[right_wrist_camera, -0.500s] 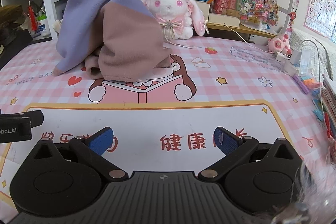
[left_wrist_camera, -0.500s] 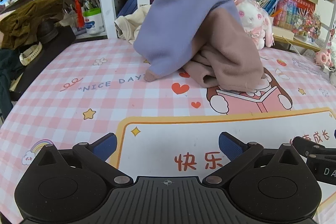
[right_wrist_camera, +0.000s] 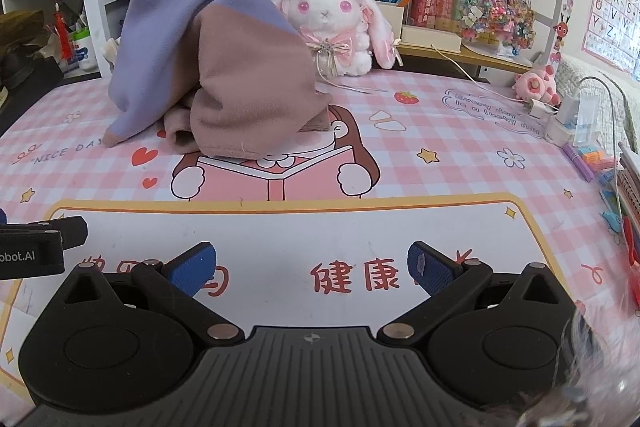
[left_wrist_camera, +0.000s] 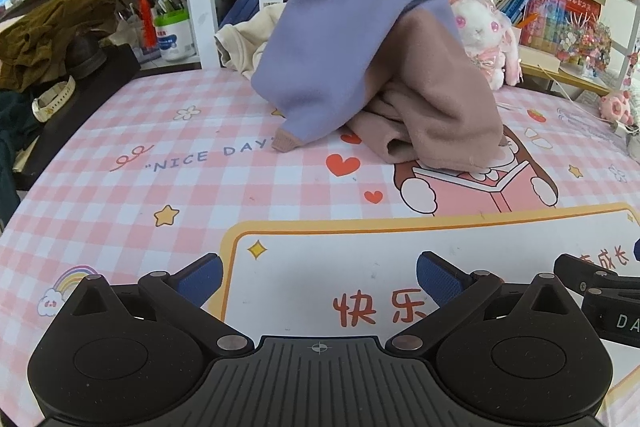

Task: Fold clothes
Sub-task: 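Move both grippers toward the crumpled lavender and mauve sweater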

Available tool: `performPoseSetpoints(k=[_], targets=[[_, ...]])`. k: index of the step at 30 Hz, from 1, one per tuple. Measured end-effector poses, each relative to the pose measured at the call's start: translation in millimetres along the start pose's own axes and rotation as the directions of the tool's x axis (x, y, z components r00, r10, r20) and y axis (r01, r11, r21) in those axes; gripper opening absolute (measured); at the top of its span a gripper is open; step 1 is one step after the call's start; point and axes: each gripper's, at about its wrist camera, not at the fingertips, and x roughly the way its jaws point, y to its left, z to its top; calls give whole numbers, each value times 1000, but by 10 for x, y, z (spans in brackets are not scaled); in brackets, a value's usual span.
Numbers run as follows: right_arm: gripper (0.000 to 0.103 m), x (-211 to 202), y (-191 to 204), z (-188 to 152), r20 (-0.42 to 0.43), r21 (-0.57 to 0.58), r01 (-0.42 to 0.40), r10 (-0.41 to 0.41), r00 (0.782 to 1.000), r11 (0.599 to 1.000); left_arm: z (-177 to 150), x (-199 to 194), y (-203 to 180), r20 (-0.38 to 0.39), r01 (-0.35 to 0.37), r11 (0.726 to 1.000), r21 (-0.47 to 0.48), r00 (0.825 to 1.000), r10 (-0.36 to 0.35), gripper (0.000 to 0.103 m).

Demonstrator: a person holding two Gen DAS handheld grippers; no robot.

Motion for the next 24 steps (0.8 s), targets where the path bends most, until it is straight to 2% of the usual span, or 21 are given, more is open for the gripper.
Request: performPoseSetpoints(k=[12, 24], targets=[[103, -31, 38, 20, 23, -16, -31, 31, 999, 999, 21, -29, 36, 18, -22, 1000, 1, 1000, 22, 103], [103, -15, 81, 10, 18, -31, -29, 29, 999, 999, 22, -33, 69, 12, -18, 1000, 4, 1000, 18, 103]])
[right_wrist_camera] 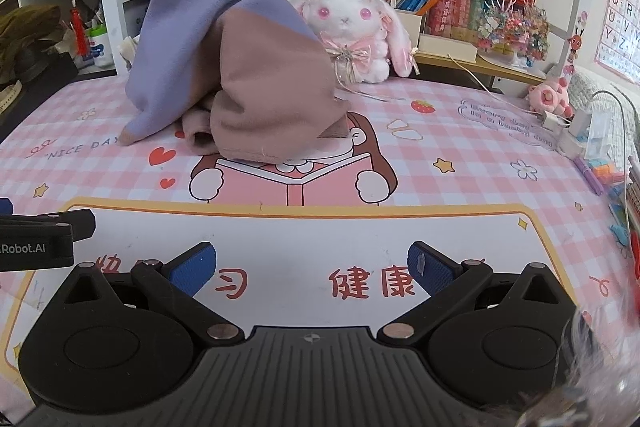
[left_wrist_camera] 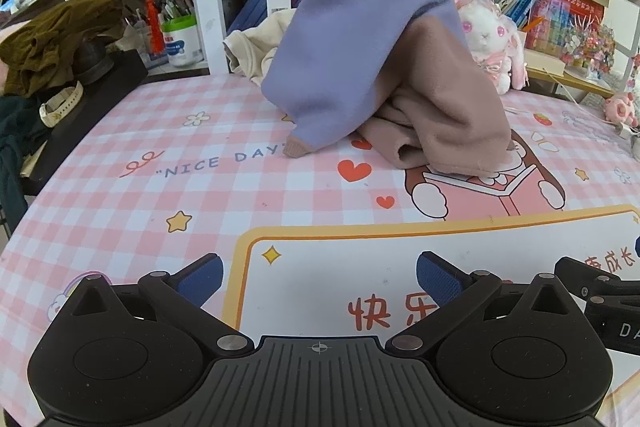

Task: Fold clothes
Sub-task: 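Move both grippers toward the crumpled lavender and mauve sweater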

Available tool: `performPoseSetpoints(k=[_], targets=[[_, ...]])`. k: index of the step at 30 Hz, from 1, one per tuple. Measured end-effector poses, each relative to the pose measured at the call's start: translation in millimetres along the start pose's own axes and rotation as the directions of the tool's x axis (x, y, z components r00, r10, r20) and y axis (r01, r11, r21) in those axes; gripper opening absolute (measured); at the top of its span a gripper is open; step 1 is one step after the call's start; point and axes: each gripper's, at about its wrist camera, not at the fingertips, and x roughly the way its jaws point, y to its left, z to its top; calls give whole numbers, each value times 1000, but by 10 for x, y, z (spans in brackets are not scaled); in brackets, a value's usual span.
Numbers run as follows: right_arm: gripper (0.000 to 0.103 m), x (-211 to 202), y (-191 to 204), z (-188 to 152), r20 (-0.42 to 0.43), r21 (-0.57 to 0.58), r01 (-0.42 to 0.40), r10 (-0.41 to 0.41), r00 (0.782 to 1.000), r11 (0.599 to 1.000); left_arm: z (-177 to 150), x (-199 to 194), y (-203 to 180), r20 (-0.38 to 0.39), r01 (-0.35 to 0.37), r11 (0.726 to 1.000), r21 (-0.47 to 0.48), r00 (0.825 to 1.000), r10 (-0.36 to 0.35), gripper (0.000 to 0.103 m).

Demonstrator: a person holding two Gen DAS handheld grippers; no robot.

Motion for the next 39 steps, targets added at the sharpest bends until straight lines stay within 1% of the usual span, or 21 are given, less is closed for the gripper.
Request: performPoseSetpoints(k=[12, 16, 18, 25, 33, 39], targets=[[103, 22, -9, -7, -6, 12, -17, 17, 1000, 1000, 11, 2, 36, 2, 22, 1000, -12, 1000, -22, 103], [102, 28, -6, -6, -11, 8, -20, 20, 1000, 1000, 21, 21, 3, -14, 14, 1000, 12, 1000, -14, 103], [102, 34, -3, -7, -12, 6, -20, 20, 1000, 1000, 21, 9, -17, -8, 8, 1000, 23, 1000, -8, 103], [102, 47, -9, 6, -12, 2, -29, 29, 1000, 1000, 20, -25, -26, 12, 22, 999, 23, 1000, -22, 103], [102, 73, -15, 21, -13, -6, -43, 43, 999, 999, 30, -36, -64, 23, -17, 999, 39, 1000, 16, 103], [102, 73, -24, 26, -6, -22, -60, 60, 998, 998, 30, -57, -106, 27, -19, 999, 46, 999, 18, 103]])
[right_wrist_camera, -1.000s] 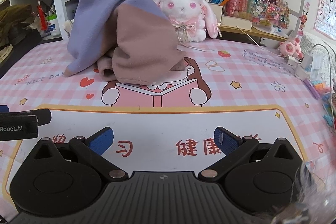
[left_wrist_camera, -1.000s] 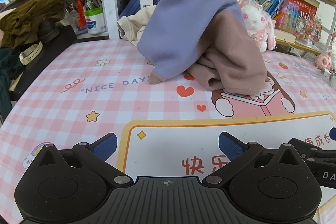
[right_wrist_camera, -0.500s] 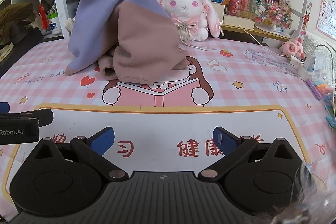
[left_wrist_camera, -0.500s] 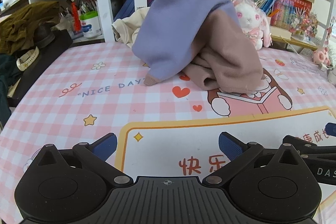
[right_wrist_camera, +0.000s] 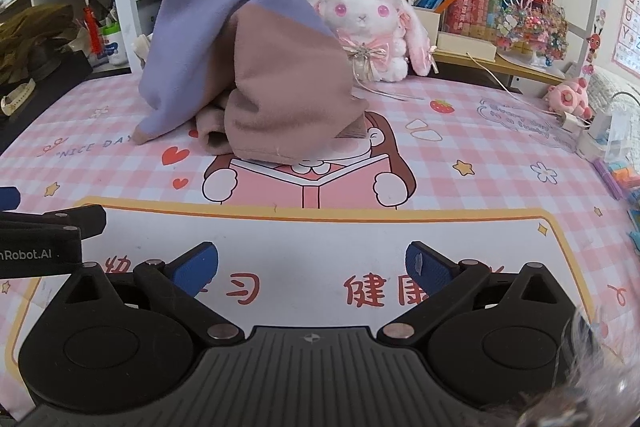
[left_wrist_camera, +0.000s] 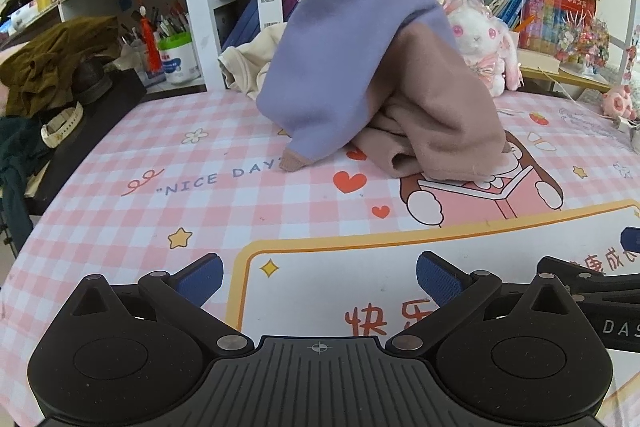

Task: Fold clothes
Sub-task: 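Move both grippers toward the crumpled lavender and mauve sweater, then grasp the sweater hem with the left gripper while the right gripper grasps the mauve side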

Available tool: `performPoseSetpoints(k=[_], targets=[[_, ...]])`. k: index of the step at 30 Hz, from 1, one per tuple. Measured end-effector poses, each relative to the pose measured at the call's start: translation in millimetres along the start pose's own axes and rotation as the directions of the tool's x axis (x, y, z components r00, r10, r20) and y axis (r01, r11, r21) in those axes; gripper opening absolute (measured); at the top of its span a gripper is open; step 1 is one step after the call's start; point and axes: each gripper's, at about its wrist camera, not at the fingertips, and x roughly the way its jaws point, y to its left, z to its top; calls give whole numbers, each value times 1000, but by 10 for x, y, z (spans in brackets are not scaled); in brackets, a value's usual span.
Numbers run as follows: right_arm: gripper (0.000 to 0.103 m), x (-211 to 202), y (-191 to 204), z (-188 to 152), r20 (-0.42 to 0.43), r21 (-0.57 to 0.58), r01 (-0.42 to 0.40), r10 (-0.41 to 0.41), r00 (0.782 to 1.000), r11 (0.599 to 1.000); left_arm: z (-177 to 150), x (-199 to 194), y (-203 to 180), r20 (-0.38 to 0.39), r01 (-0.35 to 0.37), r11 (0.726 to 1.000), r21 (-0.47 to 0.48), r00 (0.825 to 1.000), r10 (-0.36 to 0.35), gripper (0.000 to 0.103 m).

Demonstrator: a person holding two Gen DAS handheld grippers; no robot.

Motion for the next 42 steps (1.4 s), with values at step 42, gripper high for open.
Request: performPoseSetpoints(k=[42], targets=[[101, 268, -472, 144, 28, -100, -195, 198, 980, 976, -37, -16, -429, -23, -59, 996, -61, 998, 58, 103]])
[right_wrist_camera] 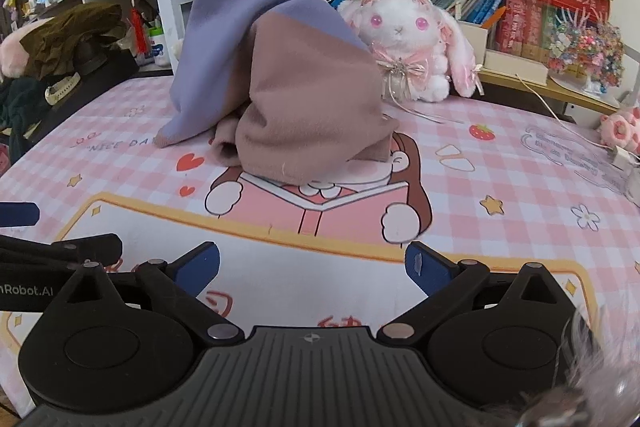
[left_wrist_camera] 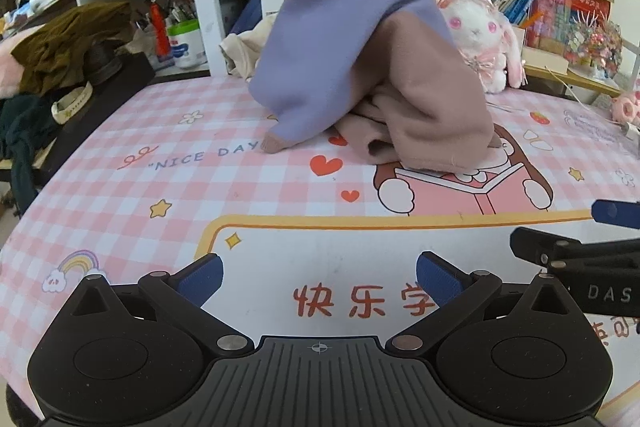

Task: Fold clothes
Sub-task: 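Grasp the sweater hem with the left gripper while the right gripper grasps the mauve side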

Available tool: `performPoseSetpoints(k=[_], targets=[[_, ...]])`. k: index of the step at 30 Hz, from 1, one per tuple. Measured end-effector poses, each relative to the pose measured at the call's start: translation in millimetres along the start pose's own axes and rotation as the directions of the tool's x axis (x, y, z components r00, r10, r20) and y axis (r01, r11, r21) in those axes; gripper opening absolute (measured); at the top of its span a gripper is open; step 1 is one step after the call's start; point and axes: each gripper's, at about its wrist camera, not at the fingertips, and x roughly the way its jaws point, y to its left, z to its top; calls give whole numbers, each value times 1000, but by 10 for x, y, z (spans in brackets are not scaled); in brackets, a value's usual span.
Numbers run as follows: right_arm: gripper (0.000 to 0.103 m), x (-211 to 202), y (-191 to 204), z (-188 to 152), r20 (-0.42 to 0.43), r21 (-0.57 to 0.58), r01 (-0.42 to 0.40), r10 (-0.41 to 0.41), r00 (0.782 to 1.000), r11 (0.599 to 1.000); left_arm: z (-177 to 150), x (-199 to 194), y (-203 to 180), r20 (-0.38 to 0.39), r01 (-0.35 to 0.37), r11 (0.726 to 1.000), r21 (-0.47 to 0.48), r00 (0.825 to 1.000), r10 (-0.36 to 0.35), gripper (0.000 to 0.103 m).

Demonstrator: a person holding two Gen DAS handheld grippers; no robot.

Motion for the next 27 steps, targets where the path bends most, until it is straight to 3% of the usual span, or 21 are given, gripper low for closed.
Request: performPoseSetpoints(k=[3, 7, 14, 20, 27], targets=[[101, 74, -28, 76, 2, -13, -17, 17, 1000, 1000, 83, 117, -36, -10, -51, 998, 27, 999, 52, 103], [101, 182, -67, 167, -10, -21, -36, 36, 999, 999, 233, 335, -18, -51, -66, 997, 33, 996, 68, 103], [101, 327, -117, 239, -33, -23, -37, 37, 999, 999, 496, 473, 71, 40, -76, 997, 28, 996, 75, 102], [101, 426, -112, 293, -48, -25, -34, 32, 998, 999, 816, 798, 81, 74, -85, 995, 54, 994, 81, 88], [101, 300, -53, 272, -67, -2, -22, 21, 998, 1000, 1128, 1257, -163, 111, -79, 983, 166, 992, 61, 83]])
